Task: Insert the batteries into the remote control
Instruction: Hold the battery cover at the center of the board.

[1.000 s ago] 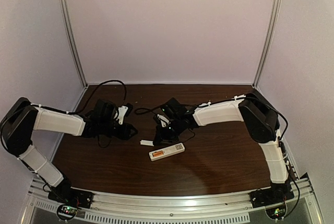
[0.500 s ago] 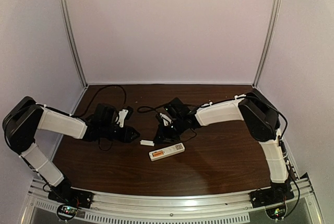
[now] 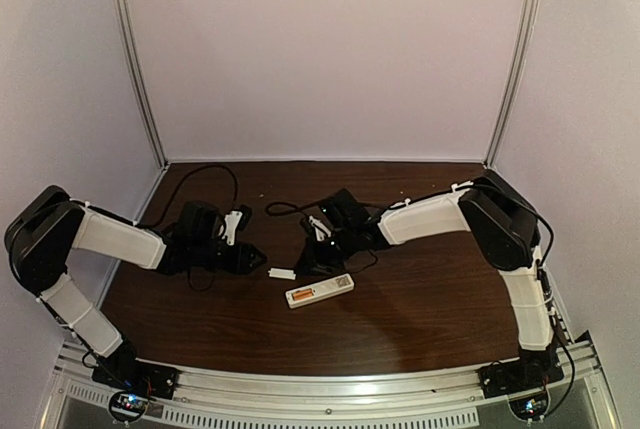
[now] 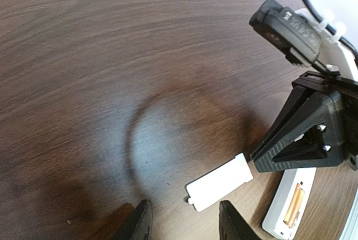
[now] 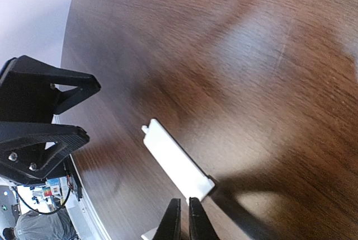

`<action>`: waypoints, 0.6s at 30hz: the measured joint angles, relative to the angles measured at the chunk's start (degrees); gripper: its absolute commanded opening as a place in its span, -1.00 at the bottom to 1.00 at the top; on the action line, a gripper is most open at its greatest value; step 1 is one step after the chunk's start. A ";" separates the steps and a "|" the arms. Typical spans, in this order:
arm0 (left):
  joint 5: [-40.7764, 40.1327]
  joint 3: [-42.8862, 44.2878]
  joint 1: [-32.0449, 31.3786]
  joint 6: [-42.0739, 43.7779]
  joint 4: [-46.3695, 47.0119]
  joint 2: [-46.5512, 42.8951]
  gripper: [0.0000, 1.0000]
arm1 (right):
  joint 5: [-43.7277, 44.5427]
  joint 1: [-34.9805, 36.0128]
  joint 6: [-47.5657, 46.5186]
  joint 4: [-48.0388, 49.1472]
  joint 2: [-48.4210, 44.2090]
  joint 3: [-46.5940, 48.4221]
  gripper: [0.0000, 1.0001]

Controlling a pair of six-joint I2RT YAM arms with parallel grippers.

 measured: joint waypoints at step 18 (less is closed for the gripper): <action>0.07 -0.24 0.37 -0.39 0.92 0.00 -0.16 | -7.65 -1.92 9.38 15.76 0.72 -4.68 -0.91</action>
